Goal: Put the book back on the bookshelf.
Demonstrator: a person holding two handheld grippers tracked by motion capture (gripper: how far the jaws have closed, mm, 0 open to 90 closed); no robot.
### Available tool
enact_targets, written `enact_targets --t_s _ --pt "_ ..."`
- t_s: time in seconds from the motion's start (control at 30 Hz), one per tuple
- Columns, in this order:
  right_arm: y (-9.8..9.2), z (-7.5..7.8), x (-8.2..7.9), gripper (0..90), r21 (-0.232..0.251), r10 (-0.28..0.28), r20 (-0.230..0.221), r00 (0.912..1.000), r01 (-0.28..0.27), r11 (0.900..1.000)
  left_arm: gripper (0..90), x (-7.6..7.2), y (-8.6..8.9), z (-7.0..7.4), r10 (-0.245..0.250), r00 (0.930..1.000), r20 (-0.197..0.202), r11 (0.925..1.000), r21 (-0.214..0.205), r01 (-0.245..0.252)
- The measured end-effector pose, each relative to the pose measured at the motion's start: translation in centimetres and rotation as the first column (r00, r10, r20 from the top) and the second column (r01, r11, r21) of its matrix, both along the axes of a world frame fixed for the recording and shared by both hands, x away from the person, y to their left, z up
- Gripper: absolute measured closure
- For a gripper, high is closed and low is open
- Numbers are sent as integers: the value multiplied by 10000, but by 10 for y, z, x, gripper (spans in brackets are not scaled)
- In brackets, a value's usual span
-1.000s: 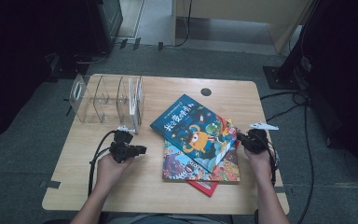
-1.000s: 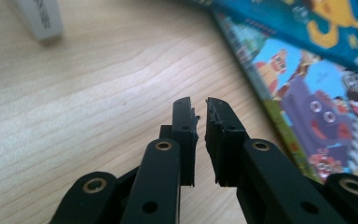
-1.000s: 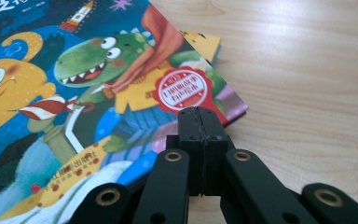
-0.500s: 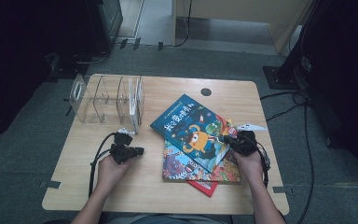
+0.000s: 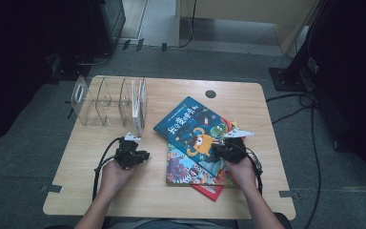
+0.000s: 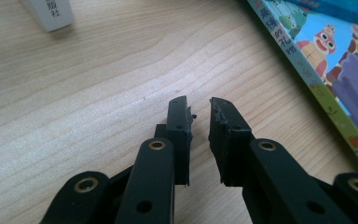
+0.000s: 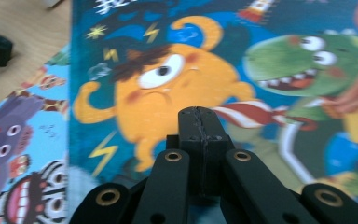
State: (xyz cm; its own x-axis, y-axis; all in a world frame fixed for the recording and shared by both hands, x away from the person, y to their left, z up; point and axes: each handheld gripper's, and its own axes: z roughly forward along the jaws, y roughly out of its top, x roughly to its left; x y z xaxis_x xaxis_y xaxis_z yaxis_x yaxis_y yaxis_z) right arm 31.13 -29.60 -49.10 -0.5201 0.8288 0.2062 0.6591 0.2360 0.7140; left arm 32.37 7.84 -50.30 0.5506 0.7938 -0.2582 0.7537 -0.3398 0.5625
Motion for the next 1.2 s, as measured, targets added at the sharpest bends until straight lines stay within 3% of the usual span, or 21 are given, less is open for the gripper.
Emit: enact_targets --t_s 0.23,0.33,0.43,0.63,0.83,0.9,1.2 --pt "21 0 -7 900 -1 633 29 9980 -633 9980 887 1 0 0 49 10000 66 9996 280 -51" --pt "27 -1 -11 900 -6 864 69 9962 -864 9963 900 2 2 1 140 9999 -100 9996 231 -138" --pt "35 -1 -15 900 3 1111 64 9938 -1111 9938 900 3 4 7 120 9999 -42 9999 -56 -120" --pt "52 -2 -24 900 -1 1632 63 9866 -1632 9866 894 5 5 18 66 9996 257 9998 -203 -61" --pt "61 -2 -32 900 170 1986 119 9800 -1988 9799 883 9 7 24 69 9993 354 9995 -312 -58" --pt "63 -2 -35 900 0 2046 166 9787 -2046 9788 882 10 7 26 83 9992 381 9994 -335 -70" --pt "56 -7 -35 900 -122 1934 -149 9810 -1936 9810 876 16 3 29 142 9994 305 9990 -437 -128"
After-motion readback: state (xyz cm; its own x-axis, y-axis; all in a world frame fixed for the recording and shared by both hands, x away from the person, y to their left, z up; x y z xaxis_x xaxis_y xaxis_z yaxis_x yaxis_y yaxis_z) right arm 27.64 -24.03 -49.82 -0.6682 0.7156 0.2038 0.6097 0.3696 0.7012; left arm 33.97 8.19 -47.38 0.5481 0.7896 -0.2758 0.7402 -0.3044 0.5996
